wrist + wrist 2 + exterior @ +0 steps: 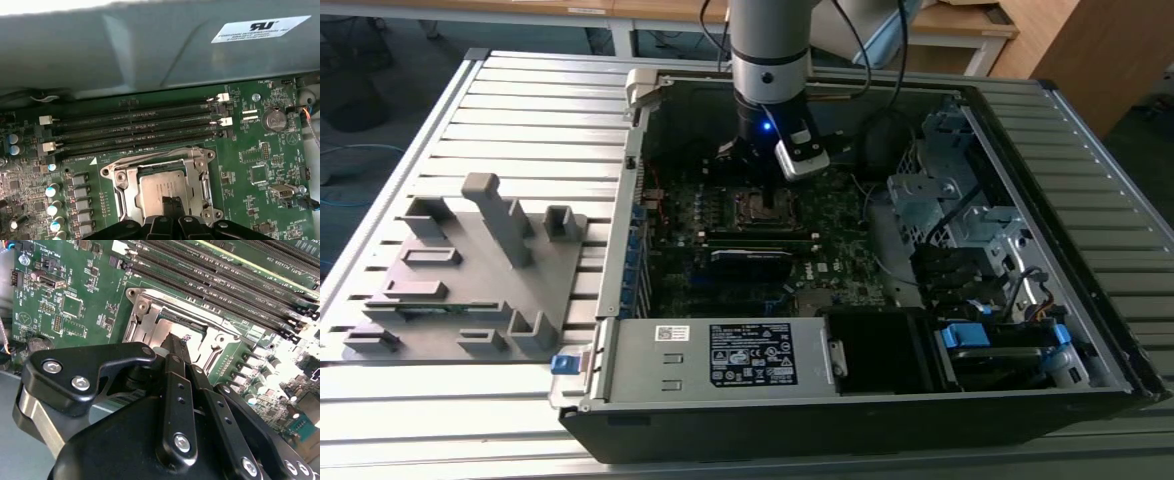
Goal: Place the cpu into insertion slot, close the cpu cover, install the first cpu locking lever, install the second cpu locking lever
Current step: 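Install the first cpu locking lever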
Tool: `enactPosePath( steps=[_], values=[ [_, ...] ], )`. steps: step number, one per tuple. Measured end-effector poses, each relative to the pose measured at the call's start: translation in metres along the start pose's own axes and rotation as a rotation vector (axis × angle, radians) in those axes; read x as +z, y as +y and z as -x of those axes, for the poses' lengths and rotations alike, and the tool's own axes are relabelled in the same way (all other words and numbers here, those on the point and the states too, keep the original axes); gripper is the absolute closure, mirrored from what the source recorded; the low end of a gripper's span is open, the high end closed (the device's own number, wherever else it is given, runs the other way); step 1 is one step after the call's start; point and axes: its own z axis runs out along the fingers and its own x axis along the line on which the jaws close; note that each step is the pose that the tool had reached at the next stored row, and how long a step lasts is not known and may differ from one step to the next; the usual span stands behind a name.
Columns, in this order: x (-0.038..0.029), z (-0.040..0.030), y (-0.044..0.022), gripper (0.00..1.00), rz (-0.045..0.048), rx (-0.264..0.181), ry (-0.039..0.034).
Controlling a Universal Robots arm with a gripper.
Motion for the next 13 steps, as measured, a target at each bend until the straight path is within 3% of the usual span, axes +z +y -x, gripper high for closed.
enactPosePath(
  steps=[2, 3, 6, 7, 13],
  values=[
    [0.0000, 0.0000, 0.0000, 0.90, -0.0008, 0.000, 0.0004],
    [0.0002, 0.0000, 0.0001, 0.90, -0.0020, 0.000, 0.0071],
    [0.0009, 0.0001, 0.0001, 0.90, -0.0135, -0.002, 0.0481],
    [0.0008, 0.0001, 0.0001, 0.90, -0.0155, -0.002, 0.0536],
    [0.0002, 0.0005, 0.0001, 0.90, -0.0181, -0.002, 0.0614]
  ],
)
